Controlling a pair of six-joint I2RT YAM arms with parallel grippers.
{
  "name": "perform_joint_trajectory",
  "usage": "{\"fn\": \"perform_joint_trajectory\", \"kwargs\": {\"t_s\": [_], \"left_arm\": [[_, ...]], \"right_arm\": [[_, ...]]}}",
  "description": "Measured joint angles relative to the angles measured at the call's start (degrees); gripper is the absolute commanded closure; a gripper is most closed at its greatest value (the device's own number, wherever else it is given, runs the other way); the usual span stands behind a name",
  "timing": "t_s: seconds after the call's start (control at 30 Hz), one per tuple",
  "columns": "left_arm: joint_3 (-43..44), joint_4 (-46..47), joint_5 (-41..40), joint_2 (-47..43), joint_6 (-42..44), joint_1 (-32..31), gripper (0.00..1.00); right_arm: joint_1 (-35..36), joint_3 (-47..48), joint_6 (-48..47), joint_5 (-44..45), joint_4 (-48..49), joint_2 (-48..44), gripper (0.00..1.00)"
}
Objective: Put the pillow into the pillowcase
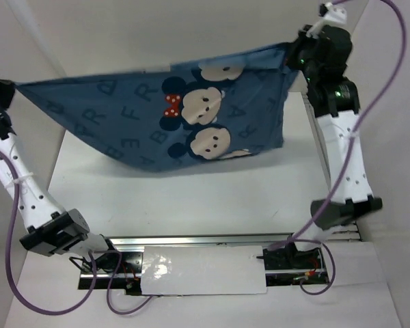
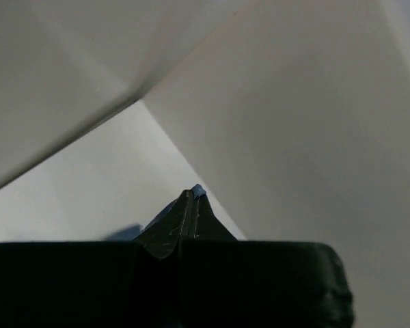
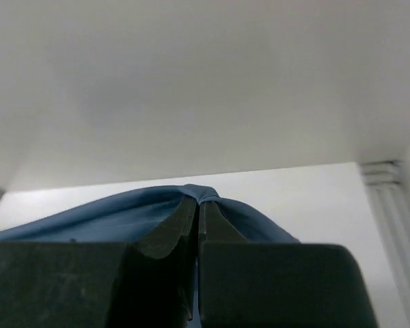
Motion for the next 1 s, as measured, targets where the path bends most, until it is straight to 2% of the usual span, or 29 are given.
{"fn": "perform_joint_trajectory", "kwargs": {"t_s": [0.07, 0.17, 0.3, 0.43, 0.6, 0.83, 1.0], "left_arm": [[7.17, -1.64, 1.25, -0.37, 0.00, 1.75, 1.00], [12.48, -4.31, 1.01, -1.51, 0.44, 2.95, 1.00], [13.55, -8.74, 3.04, -2.69, 0.35, 3.10, 1.00], [14.73, -12.41, 8.17, -4.37, 0.46, 3.91, 1.00], [19.19, -13.75, 7.04, -6.29, 2.23, 4.90, 1.00], [20.04, -10.27, -2.10, -14.58, 5.38, 7.21, 1.00], [16.35, -3.91, 2.38, -16.63, 5.18, 7.28, 1.00]], "right_arm": [[-1.31, -5.92, -0.98, 5.05, 0.02, -6.69, 1.00], [0.48, -6.60, -4.39, 9.38, 4.55, -13.86, 1.00], [2.29, 0.26, -8.83, 12.33, 9.55, -19.50, 1.00], [3.80, 0.72, -12.59, 14.08, 10.16, -24.46, 1.00], [4.42, 0.66, -15.74, 17.18, 8.81, -25.77, 1.00], [13.73, 0.37, -20.37, 24.65, 8.92, -31.91, 1.00], [23.37, -5.99, -26.56, 34.01, 16.11, -37.70, 1.00]]}}
